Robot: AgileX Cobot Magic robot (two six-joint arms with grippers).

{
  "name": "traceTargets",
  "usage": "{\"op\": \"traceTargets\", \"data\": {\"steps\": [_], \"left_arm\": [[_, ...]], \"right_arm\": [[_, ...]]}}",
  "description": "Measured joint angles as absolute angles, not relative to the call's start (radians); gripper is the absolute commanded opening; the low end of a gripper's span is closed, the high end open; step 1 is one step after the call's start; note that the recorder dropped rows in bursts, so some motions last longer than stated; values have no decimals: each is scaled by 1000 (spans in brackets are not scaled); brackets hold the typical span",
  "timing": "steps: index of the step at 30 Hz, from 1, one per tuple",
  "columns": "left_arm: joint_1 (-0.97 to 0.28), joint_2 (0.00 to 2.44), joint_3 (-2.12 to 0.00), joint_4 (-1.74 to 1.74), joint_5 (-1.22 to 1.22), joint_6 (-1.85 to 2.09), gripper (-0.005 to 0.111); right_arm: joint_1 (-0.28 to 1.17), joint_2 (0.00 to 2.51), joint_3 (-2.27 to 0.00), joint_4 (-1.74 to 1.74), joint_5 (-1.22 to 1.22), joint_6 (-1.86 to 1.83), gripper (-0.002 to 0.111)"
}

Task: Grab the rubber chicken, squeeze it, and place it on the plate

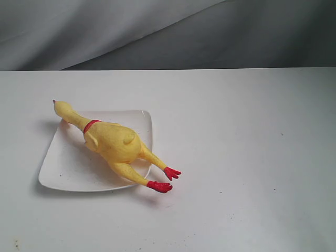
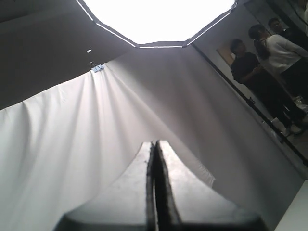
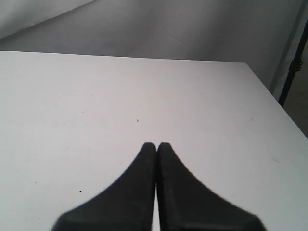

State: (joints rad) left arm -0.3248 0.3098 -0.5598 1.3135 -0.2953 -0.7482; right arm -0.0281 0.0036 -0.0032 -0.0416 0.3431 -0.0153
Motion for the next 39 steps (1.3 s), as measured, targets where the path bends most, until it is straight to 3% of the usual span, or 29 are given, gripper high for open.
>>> {"op": "traceTargets", "data": {"steps": [12, 17, 39], "left_arm": [[25, 83, -560, 1313, -312, -746, 1], [115, 9, -560, 1313, -314, -730, 1], [150, 5, -560, 1297, -269, -872, 1]], "right_arm": [[-28, 4, -3, -42, 343, -15, 0], [-28, 4, -3, -42, 343, -15, 0], [-28, 4, -3, -42, 343, -15, 0]]}}
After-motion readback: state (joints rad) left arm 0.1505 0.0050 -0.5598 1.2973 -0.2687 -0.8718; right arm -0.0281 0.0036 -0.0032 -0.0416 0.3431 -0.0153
